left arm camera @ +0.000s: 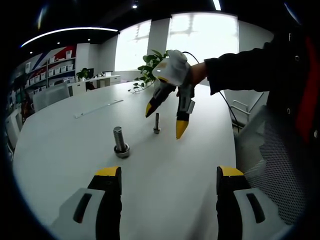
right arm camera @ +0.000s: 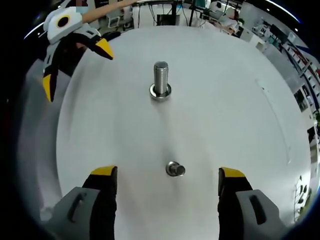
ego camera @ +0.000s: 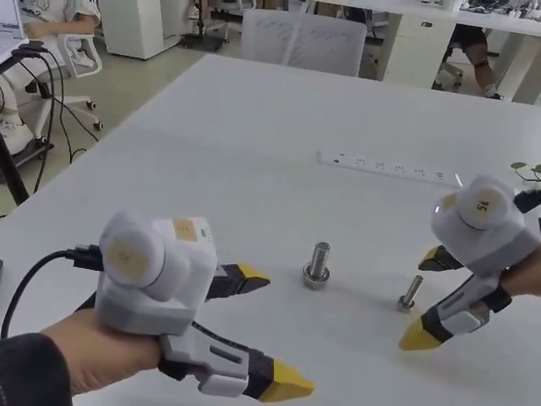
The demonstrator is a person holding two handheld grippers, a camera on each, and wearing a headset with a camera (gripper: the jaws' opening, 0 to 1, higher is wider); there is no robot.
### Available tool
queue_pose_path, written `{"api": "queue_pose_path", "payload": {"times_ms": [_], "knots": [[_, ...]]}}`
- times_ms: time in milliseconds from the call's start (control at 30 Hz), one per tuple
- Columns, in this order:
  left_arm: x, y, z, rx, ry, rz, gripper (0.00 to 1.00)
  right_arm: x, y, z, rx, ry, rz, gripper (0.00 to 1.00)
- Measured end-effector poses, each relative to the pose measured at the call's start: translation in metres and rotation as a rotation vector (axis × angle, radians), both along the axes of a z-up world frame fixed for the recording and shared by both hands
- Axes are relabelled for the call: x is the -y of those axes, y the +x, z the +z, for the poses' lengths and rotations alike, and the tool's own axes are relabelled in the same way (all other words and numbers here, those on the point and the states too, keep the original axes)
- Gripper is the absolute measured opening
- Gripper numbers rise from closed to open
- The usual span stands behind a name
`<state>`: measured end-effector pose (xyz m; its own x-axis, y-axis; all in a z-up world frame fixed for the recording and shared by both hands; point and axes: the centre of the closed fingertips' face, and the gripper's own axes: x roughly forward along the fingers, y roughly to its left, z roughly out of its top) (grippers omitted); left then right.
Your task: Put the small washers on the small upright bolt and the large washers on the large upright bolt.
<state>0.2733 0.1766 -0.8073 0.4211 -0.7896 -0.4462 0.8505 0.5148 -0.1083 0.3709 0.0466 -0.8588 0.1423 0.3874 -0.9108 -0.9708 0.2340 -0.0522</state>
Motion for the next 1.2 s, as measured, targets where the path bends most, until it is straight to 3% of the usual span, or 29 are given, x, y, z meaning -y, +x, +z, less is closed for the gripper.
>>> {"api": "queue_pose_path", "payload": {"times_ms": [200, 933, 1200], "knots": [[0.0, 0.001, 0.001, 0.001, -0.003, -0.001, 0.77, -0.001, 0.0, 0.004, 0.019, 0.048, -0.035, 0.92], [-0.001, 0.001, 0.005, 0.005, -0.01, 0.001, 0.77, -0.002, -0.013, 0.03, 0.106, 0.187, -0.117, 0.95], [-0.003, 0.0, 0.006, 0.008, -0.016, 0.007, 0.78, -0.001, -0.028, 0.036, 0.125, 0.255, -0.176, 0.95]]}}
